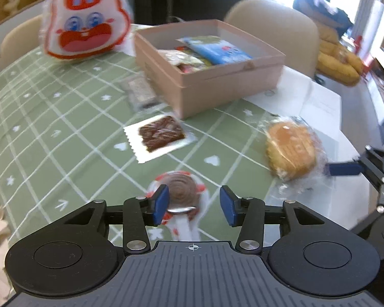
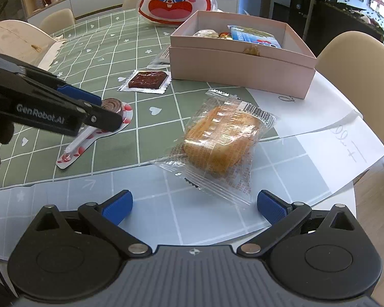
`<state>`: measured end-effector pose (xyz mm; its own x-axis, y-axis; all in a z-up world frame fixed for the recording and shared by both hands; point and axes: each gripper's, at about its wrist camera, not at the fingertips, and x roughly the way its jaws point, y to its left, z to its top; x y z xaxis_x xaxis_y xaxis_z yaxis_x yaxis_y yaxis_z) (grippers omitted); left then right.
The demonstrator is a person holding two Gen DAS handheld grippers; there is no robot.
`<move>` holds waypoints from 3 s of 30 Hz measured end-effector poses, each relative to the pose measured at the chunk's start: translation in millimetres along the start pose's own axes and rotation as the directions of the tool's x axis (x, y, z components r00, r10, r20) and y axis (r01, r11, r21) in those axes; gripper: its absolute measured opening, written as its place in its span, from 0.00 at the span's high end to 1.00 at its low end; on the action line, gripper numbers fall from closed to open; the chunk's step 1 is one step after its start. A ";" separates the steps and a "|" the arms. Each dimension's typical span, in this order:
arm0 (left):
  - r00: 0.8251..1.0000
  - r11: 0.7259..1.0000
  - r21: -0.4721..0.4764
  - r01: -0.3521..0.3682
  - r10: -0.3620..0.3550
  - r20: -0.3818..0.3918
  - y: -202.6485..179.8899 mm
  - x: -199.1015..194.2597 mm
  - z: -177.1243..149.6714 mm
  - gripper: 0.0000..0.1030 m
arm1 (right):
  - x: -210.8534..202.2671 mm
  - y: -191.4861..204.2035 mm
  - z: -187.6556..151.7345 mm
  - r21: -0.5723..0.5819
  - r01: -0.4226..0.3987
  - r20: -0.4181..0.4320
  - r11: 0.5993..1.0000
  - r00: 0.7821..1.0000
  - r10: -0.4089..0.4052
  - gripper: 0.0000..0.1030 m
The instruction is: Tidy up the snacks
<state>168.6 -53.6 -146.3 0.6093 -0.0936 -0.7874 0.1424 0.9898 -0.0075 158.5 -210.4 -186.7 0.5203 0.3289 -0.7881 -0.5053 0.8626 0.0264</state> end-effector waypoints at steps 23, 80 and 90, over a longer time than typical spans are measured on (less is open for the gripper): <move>0.998 0.994 -0.108 -0.019 0.013 -0.061 10.7 17.2 3.9 0.51 | -3.9 -2.7 -2.2 -0.010 -0.012 0.026 1.000 1.000 0.012 0.03; 0.891 0.961 -0.196 0.197 -0.093 0.444 -5.8 -80.7 247.3 0.51 | -147.6 -124.1 135.1 0.201 0.013 0.399 0.979 0.912 -0.095 0.51; 0.963 0.922 -0.282 0.267 -0.244 0.114 15.9 93.4 216.3 0.52 | -125.5 -126.0 129.4 0.199 0.097 0.306 0.975 0.939 -0.156 0.51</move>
<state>396.5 -69.8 -86.6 0.6408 -0.3438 -0.6865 0.0738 0.9176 -0.3906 245.9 -310.6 -11.5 0.7782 0.2924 -0.5558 -0.3053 0.9495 0.0721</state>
